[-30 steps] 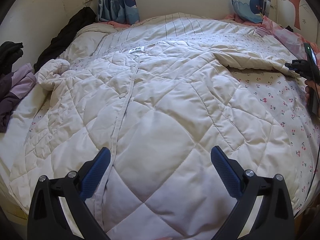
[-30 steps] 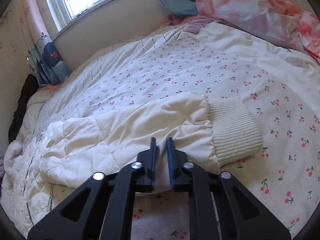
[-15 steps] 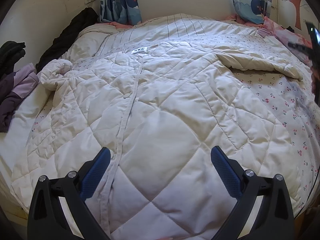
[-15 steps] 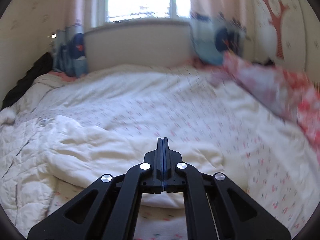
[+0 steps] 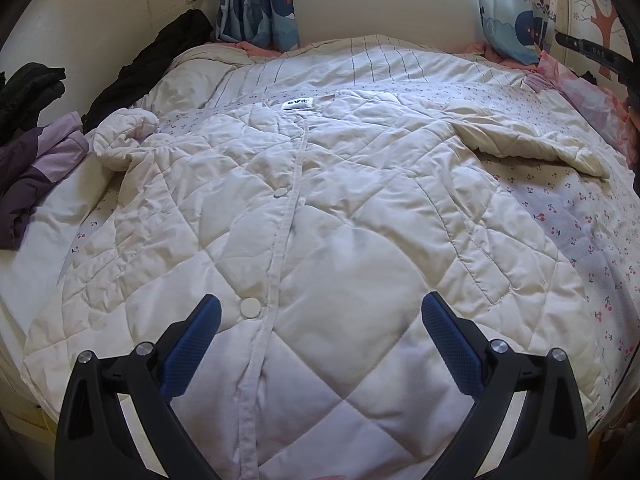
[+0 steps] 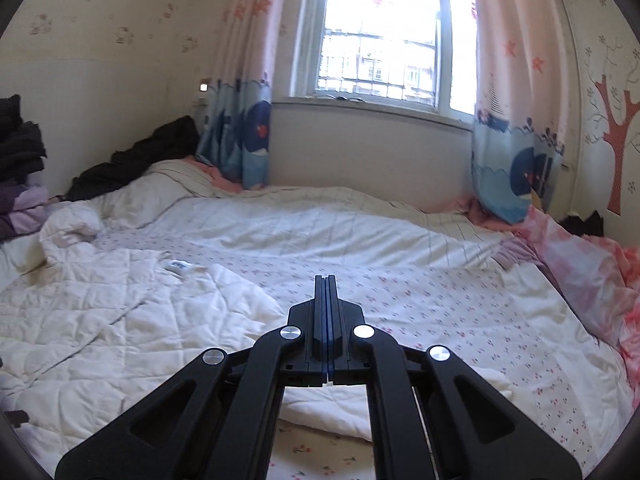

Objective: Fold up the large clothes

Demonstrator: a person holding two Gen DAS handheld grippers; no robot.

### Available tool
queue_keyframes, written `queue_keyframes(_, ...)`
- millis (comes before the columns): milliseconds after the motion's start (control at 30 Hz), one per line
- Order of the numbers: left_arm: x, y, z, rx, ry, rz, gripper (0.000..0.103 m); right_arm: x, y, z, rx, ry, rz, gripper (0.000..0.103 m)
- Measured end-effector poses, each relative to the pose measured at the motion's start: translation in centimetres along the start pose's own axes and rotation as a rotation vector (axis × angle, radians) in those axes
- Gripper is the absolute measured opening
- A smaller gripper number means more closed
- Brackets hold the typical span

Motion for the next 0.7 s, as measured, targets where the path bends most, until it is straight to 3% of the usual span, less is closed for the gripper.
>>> queue_keyframes(300, -0.9, 0.0, -0.2, 0.005, -0.002, -0.012, 0.096, -3.7, -1.1, -0.5, 0.026, -0.106, -0.024, 0.001)
queue_keyframes(433, -1.2, 0.1, -0.3, 0.003, 0.003, -0.018, 0.096, -2.3, 0.0, -0.2, -0.002, -0.143, 0.057, 0.003)
queue_keyframes(500, -1.3, 0.1, -0.2, 0.005, 0.002, -0.015, 0.096, 0.8, 1.7, -0.1, -0.041, -0.14, 0.143, 0.036)
queue_keyframes(533, -1.3, 0.1, -0.2, 0.005, 0.005, -0.015, 0.096, 3.4, 3.3, -0.2, -0.061, -0.104, 0.206, 0.081)
queue_keyframes(567, -1.3, 0.1, -0.1, 0.003, 0.009, -0.014, 0.096, 5.2, 4.5, -0.3, -0.071, -0.069, 0.244, 0.092)
queue_keyframes(700, -0.6, 0.1, -0.1, -0.005, 0.022, -0.006, 0.096, 16.2, 11.4, -1.0, -0.147, -0.019, 0.544, 0.092)
Point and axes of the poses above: each gripper's, at about its wrist camera, not at the fingertips, and z roughly the way its jaws point, x to its right, y to its underside, the point moved 3 cm from there along z, roughly the way its jaws point, and after that the axes turned 7 degrees about -x, right-handed, at the moved point
